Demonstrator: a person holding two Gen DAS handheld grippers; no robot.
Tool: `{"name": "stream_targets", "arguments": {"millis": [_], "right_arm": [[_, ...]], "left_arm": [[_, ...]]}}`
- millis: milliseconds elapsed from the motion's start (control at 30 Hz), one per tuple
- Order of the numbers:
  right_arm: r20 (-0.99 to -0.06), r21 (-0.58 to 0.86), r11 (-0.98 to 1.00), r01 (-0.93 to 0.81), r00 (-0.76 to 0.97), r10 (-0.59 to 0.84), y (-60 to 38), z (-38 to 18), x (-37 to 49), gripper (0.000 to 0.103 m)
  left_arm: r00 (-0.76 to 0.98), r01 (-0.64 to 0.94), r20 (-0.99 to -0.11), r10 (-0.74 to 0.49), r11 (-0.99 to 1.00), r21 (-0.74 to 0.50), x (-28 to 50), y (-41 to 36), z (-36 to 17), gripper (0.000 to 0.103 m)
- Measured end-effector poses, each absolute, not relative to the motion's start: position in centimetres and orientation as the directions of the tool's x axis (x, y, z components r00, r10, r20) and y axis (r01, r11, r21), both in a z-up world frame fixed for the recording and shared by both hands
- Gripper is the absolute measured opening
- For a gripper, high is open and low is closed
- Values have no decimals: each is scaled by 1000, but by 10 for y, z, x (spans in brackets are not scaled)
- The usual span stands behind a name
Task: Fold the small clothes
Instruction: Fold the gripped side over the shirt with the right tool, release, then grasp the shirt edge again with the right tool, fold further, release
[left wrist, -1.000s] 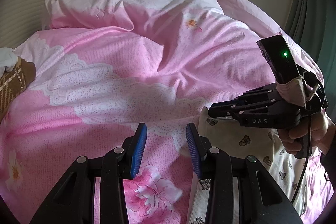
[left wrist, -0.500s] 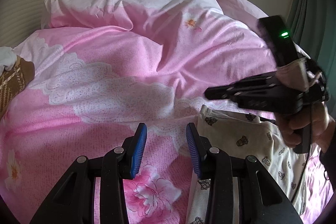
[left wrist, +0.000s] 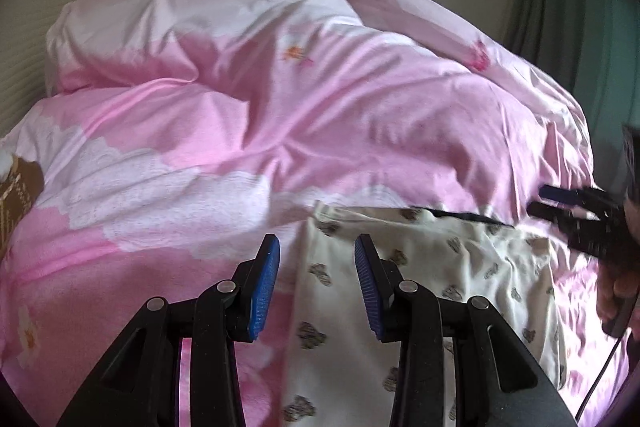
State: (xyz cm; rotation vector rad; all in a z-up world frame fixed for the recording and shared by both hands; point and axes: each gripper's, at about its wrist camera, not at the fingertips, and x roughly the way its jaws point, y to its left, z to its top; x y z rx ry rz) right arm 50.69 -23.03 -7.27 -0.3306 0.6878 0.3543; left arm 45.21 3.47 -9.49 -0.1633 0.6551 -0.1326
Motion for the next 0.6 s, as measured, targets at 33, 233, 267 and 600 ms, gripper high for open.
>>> {"name": "stream_targets", "arguments": {"millis": [33, 233, 267, 600], "right_arm": [[-667, -203, 897, -393, 726, 167, -239, -80, 498, 46], [-680, -352, 837, -420, 729, 80, -254, -114, 480, 42], [-687, -356, 823, -443, 721, 90, -256, -117, 484, 40], [-774, -396, 693, -603, 625, 103, -270, -124, 508, 33]], "left_arm": [[782, 80, -600, -170, 982, -174, 452, 29, -95, 39], [768, 129, -615, -179, 984, -126, 451, 3, -97, 39], [765, 134, -617, -182, 983, -123, 451, -1, -98, 39], [737, 128, -654, -170, 985, -111, 463, -38, -102, 39]]}}
